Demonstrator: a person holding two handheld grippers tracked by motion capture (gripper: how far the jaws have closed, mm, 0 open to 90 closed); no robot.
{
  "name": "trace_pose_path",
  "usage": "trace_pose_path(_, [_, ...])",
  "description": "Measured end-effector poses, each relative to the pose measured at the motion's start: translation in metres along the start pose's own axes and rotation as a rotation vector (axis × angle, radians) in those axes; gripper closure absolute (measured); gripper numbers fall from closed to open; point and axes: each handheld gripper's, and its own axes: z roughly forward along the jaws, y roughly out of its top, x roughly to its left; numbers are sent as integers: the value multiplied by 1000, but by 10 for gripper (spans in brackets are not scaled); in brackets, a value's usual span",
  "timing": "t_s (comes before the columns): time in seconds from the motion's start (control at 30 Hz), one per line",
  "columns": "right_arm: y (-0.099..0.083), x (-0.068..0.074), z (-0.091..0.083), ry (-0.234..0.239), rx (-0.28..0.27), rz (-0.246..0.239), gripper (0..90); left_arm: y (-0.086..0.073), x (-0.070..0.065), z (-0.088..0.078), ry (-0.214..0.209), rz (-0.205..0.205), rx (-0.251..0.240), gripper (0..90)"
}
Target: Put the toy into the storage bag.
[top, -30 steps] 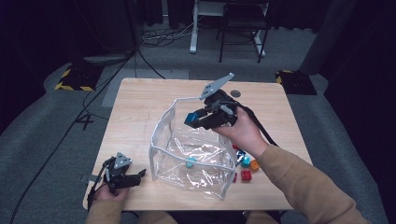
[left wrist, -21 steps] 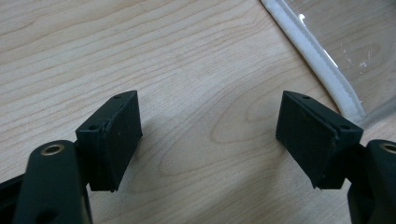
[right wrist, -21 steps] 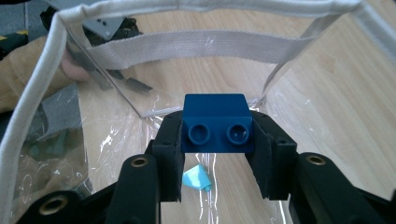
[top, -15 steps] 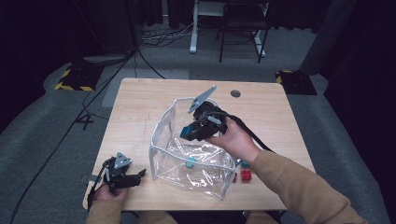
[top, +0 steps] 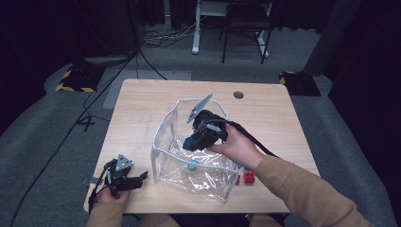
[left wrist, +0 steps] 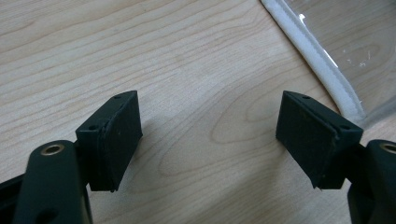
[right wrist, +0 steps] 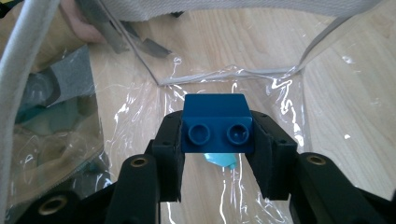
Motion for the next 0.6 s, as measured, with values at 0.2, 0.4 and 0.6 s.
trace_pose_path(0.2, [-1, 1, 0, 23, 4, 10, 526, 0, 0, 0, 0, 0, 0, 228])
trace_pose_path(0.4, [-1, 0, -11, 13, -36, 10, 531, 0, 0, 0, 0, 1, 1, 228])
trace_pose_path(0.6, [-6, -4, -35, -23, -114, 11, 532, 0, 0, 0, 0, 0, 0, 227])
